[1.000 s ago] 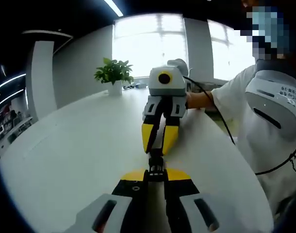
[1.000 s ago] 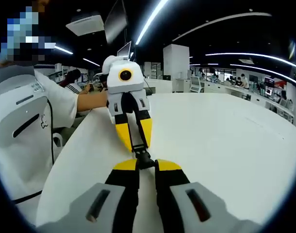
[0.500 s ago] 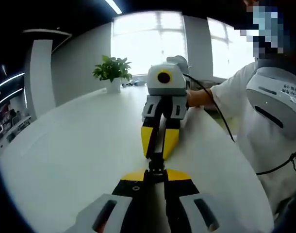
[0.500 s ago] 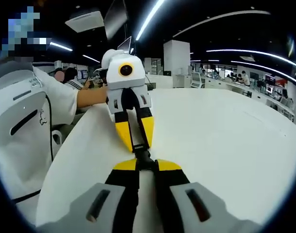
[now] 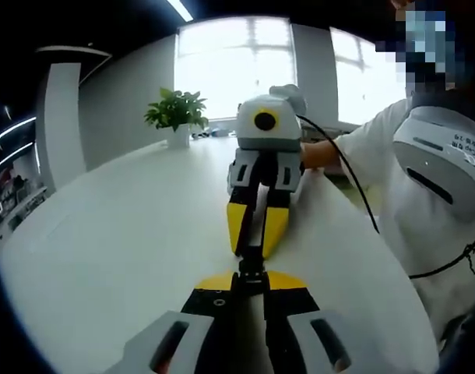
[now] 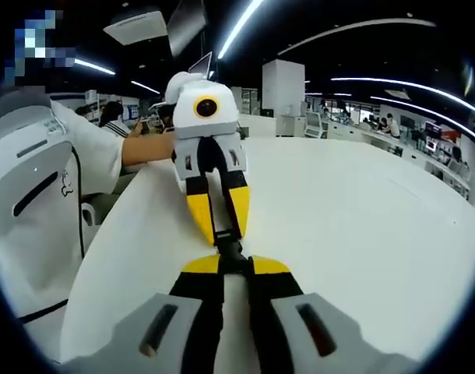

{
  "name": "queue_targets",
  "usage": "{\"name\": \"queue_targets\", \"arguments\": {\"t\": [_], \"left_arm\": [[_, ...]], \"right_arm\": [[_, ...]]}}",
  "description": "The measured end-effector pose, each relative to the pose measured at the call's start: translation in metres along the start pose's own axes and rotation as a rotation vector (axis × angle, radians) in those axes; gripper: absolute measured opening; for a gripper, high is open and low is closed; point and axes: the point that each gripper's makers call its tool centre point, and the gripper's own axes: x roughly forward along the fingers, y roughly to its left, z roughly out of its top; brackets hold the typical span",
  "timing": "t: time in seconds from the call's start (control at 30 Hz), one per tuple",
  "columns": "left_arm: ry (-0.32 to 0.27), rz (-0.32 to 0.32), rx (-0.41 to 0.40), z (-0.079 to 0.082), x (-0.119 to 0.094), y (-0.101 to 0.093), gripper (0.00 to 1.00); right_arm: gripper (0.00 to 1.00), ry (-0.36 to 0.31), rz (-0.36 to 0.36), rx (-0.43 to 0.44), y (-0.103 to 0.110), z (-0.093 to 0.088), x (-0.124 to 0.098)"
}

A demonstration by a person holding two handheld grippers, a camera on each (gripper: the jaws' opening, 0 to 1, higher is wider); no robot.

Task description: Snap the two parts of the plastic buckle together until the buckle closes and remains connected.

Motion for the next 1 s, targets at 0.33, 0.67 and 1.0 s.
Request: {"name": "queue_targets", "arguments": {"t": [0.33,0.67,1.0], "left_arm": [[0.024,-0.022,-0.002,-0.001,0.007,-0.007,0.09],[0.025,-0.02,-0.028,0.0,0.005,-0.007,0.1],[0.024,-0.015,-0.019,0.0,0.005,-0.004,0.11]], "right_arm": [[0.1,0.017,0.017,-0.04,0.011,0.006,-0.001],[0.1,-0.01,0.018,-0.019,0.011,0.006,-0.003],[0.1,-0.021,0.021,-0.018,0.008,0.006,-0.001]]}}
